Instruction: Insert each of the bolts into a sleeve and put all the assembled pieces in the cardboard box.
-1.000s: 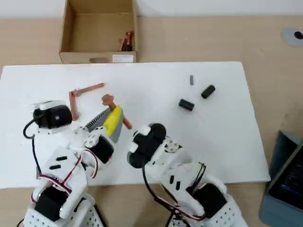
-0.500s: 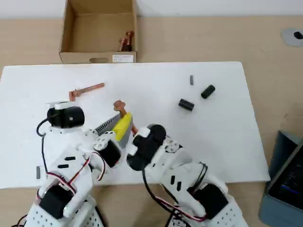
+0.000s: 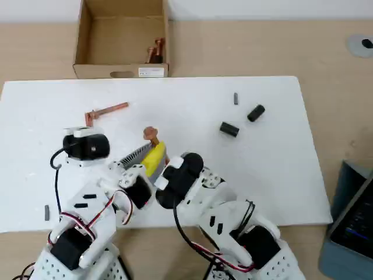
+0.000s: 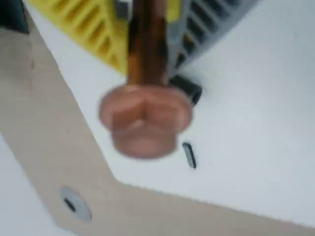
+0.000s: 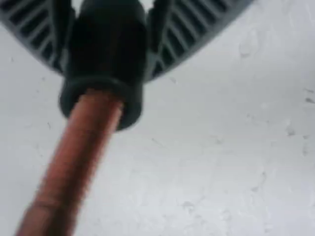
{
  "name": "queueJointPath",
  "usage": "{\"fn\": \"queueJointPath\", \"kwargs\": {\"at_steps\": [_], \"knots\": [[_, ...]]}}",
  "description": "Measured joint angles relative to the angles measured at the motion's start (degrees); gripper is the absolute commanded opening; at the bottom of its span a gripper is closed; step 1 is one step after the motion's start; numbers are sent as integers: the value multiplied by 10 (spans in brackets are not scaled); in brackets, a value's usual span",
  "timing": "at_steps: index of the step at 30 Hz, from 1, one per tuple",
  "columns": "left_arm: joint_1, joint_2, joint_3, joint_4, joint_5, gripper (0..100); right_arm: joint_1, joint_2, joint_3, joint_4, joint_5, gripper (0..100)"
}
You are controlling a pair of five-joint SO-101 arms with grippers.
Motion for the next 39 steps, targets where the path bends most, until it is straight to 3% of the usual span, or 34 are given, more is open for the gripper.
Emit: {"fn": "queueJointPath", "kwargs": {"at_steps": [11,24,30,39], "knots": [[30,4,-40,108,-18,2,-3,-1,-6,-1,0,9],[33,0,-10,105,-27,16,-2,0,-7,0,1,9],[33,0,-9,105,-28,181,0,0,-7,0,1,9],[33,2,6,114,-57,164,-1,-1,-12,-1,0,9]]}}
